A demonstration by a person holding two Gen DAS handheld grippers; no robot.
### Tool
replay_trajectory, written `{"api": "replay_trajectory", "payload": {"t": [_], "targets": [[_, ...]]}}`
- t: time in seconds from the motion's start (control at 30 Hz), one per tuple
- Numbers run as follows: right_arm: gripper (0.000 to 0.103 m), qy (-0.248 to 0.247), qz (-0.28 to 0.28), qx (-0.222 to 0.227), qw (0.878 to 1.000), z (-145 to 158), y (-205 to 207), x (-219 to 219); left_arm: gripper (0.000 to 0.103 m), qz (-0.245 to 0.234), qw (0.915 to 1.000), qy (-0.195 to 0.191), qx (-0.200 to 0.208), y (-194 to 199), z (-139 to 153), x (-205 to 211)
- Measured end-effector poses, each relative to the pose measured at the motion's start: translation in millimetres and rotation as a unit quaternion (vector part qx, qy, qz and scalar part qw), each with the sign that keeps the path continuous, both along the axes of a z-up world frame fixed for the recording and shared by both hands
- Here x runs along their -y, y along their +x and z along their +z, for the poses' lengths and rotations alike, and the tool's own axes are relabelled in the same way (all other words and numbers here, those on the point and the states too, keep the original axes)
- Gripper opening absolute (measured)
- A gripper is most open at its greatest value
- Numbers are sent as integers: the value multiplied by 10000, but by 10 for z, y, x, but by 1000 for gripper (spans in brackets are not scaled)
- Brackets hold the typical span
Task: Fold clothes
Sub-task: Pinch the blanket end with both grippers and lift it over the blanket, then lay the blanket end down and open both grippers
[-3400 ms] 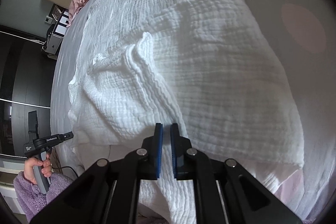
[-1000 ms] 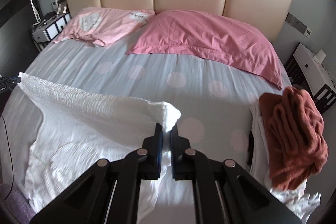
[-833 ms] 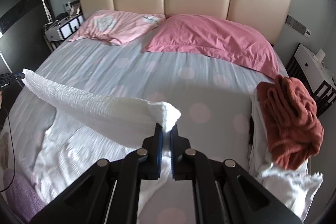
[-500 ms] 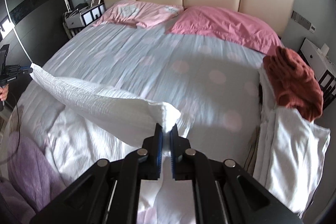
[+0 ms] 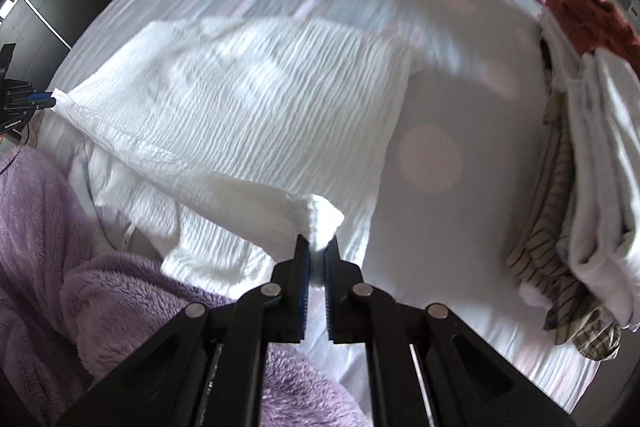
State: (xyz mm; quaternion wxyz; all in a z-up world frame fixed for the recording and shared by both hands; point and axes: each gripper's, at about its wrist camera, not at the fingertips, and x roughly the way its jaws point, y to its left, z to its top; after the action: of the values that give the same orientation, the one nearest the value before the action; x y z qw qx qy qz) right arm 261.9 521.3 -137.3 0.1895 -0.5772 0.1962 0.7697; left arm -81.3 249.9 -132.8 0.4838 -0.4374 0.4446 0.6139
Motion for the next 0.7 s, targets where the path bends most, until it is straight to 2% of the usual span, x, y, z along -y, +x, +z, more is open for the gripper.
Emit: {"api": "replay_trajectory", "payload": {"t": [0.1, 0.2, 0.3, 0.4, 0.6, 0.7], "targets": [[6, -292, 148, 354, 9988, -170, -85, 20, 7, -215, 9986, -470, 56, 63, -200, -45], [7, -472, 311, 581, 9967, -279, -115, 92, 8, -303, 9974, -654, 90, 95, -303, -57], [10, -736, 593, 876, 9917, -381, -119, 188, 9, -437, 9935, -980, 370, 132, -402, -26], [10, -689, 792, 1069, 9887, -380, -78, 277, 9, -742, 9890, -1267, 197, 224, -461, 59], [10, -740, 982, 930, 9881, -76, 59, 288, 10, -798, 9902, -1049, 468, 231, -243, 175], [11, -769, 957, 865, 9887, 49, 99, 190, 13, -741, 9920, -893, 501, 201, -121, 155]]}}
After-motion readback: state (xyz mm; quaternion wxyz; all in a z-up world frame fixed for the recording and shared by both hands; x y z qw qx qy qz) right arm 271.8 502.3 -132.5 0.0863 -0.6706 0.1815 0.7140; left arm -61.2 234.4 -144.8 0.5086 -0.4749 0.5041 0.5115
